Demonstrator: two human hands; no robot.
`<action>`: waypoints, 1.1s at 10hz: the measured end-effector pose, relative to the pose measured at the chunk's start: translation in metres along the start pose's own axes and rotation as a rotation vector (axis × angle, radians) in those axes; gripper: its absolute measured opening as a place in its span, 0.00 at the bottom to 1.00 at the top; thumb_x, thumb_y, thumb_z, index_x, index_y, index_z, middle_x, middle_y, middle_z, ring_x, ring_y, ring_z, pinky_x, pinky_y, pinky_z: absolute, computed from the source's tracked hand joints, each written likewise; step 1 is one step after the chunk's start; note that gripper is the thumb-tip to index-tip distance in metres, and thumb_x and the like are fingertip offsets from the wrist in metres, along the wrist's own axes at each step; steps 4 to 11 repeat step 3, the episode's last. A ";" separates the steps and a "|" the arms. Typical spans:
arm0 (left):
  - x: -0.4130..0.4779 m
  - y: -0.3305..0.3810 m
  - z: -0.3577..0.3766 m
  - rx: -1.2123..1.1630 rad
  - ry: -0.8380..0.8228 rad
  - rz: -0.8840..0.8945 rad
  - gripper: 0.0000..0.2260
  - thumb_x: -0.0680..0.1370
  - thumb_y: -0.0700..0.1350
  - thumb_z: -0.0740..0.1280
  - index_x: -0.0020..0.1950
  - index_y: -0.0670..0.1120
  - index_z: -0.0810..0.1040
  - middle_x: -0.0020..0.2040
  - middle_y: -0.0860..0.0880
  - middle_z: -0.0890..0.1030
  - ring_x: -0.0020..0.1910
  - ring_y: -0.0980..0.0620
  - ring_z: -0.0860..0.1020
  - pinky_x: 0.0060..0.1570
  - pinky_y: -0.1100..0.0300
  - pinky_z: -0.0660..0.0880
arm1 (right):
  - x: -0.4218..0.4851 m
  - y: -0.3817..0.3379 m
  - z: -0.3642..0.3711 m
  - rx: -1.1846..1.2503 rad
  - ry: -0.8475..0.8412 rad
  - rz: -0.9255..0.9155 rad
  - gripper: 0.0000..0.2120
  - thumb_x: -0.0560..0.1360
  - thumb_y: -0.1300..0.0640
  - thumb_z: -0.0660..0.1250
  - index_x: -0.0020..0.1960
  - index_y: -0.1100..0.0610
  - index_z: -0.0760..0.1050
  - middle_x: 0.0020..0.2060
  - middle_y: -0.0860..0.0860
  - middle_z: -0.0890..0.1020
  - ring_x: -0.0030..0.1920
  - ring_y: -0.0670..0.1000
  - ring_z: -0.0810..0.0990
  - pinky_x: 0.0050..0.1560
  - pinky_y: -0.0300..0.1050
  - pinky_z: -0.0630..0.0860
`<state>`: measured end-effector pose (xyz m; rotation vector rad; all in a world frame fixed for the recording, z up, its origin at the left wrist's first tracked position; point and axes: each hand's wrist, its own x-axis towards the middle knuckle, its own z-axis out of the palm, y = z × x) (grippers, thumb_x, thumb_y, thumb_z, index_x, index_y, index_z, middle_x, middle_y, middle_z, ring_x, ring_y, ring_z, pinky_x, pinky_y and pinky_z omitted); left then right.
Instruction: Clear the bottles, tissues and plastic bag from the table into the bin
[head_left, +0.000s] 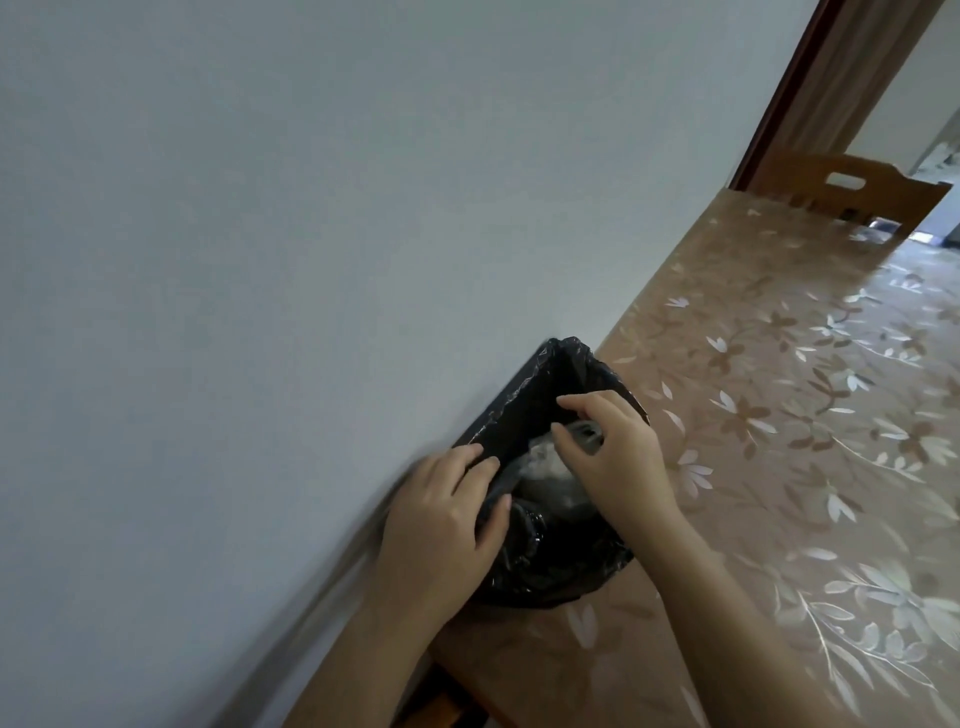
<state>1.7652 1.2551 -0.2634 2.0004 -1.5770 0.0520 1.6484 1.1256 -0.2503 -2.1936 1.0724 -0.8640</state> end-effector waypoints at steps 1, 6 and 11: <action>-0.002 0.002 0.000 0.007 0.010 -0.008 0.17 0.74 0.48 0.59 0.53 0.40 0.80 0.52 0.43 0.81 0.51 0.44 0.79 0.52 0.53 0.75 | -0.007 -0.002 0.001 -0.055 -0.008 -0.018 0.12 0.71 0.59 0.69 0.54 0.58 0.77 0.49 0.51 0.79 0.52 0.50 0.75 0.52 0.41 0.68; -0.006 0.012 -0.001 0.033 0.054 0.020 0.13 0.73 0.45 0.65 0.54 0.40 0.80 0.52 0.42 0.81 0.51 0.44 0.79 0.51 0.52 0.75 | -0.029 -0.008 -0.009 -0.189 0.002 -0.052 0.14 0.70 0.60 0.70 0.54 0.60 0.77 0.53 0.56 0.79 0.56 0.57 0.74 0.59 0.54 0.70; -0.006 0.012 -0.001 0.033 0.054 0.020 0.13 0.73 0.45 0.65 0.54 0.40 0.80 0.52 0.42 0.81 0.51 0.44 0.79 0.51 0.52 0.75 | -0.029 -0.008 -0.009 -0.189 0.002 -0.052 0.14 0.70 0.60 0.70 0.54 0.60 0.77 0.53 0.56 0.79 0.56 0.57 0.74 0.59 0.54 0.70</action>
